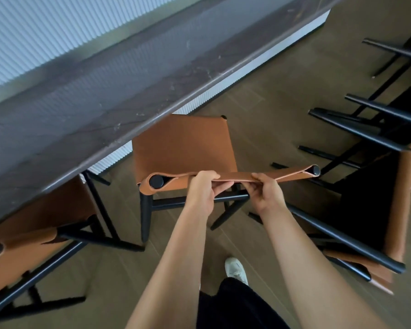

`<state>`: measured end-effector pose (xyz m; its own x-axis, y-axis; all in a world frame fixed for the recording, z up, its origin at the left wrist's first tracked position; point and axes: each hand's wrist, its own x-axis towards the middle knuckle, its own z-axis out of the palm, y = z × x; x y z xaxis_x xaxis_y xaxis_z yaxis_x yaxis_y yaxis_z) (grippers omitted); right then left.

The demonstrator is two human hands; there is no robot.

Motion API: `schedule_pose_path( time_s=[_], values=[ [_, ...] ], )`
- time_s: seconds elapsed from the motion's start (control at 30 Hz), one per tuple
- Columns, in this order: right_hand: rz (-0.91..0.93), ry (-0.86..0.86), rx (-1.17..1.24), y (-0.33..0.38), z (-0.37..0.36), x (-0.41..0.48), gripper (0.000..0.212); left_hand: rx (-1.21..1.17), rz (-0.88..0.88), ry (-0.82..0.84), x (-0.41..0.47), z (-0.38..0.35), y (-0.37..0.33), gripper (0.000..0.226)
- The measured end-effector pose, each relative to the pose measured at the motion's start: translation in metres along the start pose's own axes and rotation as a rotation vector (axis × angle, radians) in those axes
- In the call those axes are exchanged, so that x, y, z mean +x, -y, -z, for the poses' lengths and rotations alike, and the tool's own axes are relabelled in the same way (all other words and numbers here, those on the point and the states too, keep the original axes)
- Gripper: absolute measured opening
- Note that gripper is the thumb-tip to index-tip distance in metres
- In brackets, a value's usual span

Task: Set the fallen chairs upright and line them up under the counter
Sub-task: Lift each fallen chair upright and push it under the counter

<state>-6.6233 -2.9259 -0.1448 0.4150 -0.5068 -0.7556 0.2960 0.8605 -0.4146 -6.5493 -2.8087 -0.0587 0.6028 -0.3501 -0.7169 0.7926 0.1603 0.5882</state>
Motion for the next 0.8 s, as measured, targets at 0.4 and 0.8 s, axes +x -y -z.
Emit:
schedule_pose_path(
  time_s=[0.4, 0.8],
  values=[
    [-0.078, 0.049, 0.023, 0.006, 0.001, -0.003, 0.019, -0.043, -0.046, -0.016, 0.004, 0.002, 0.004, 0.034],
    [-0.115, 0.041, 0.013, -0.020, -0.012, -0.021, 0.032, -0.126, -0.044, -0.060, 0.007, 0.038, -0.006, 0.038]
  ],
)
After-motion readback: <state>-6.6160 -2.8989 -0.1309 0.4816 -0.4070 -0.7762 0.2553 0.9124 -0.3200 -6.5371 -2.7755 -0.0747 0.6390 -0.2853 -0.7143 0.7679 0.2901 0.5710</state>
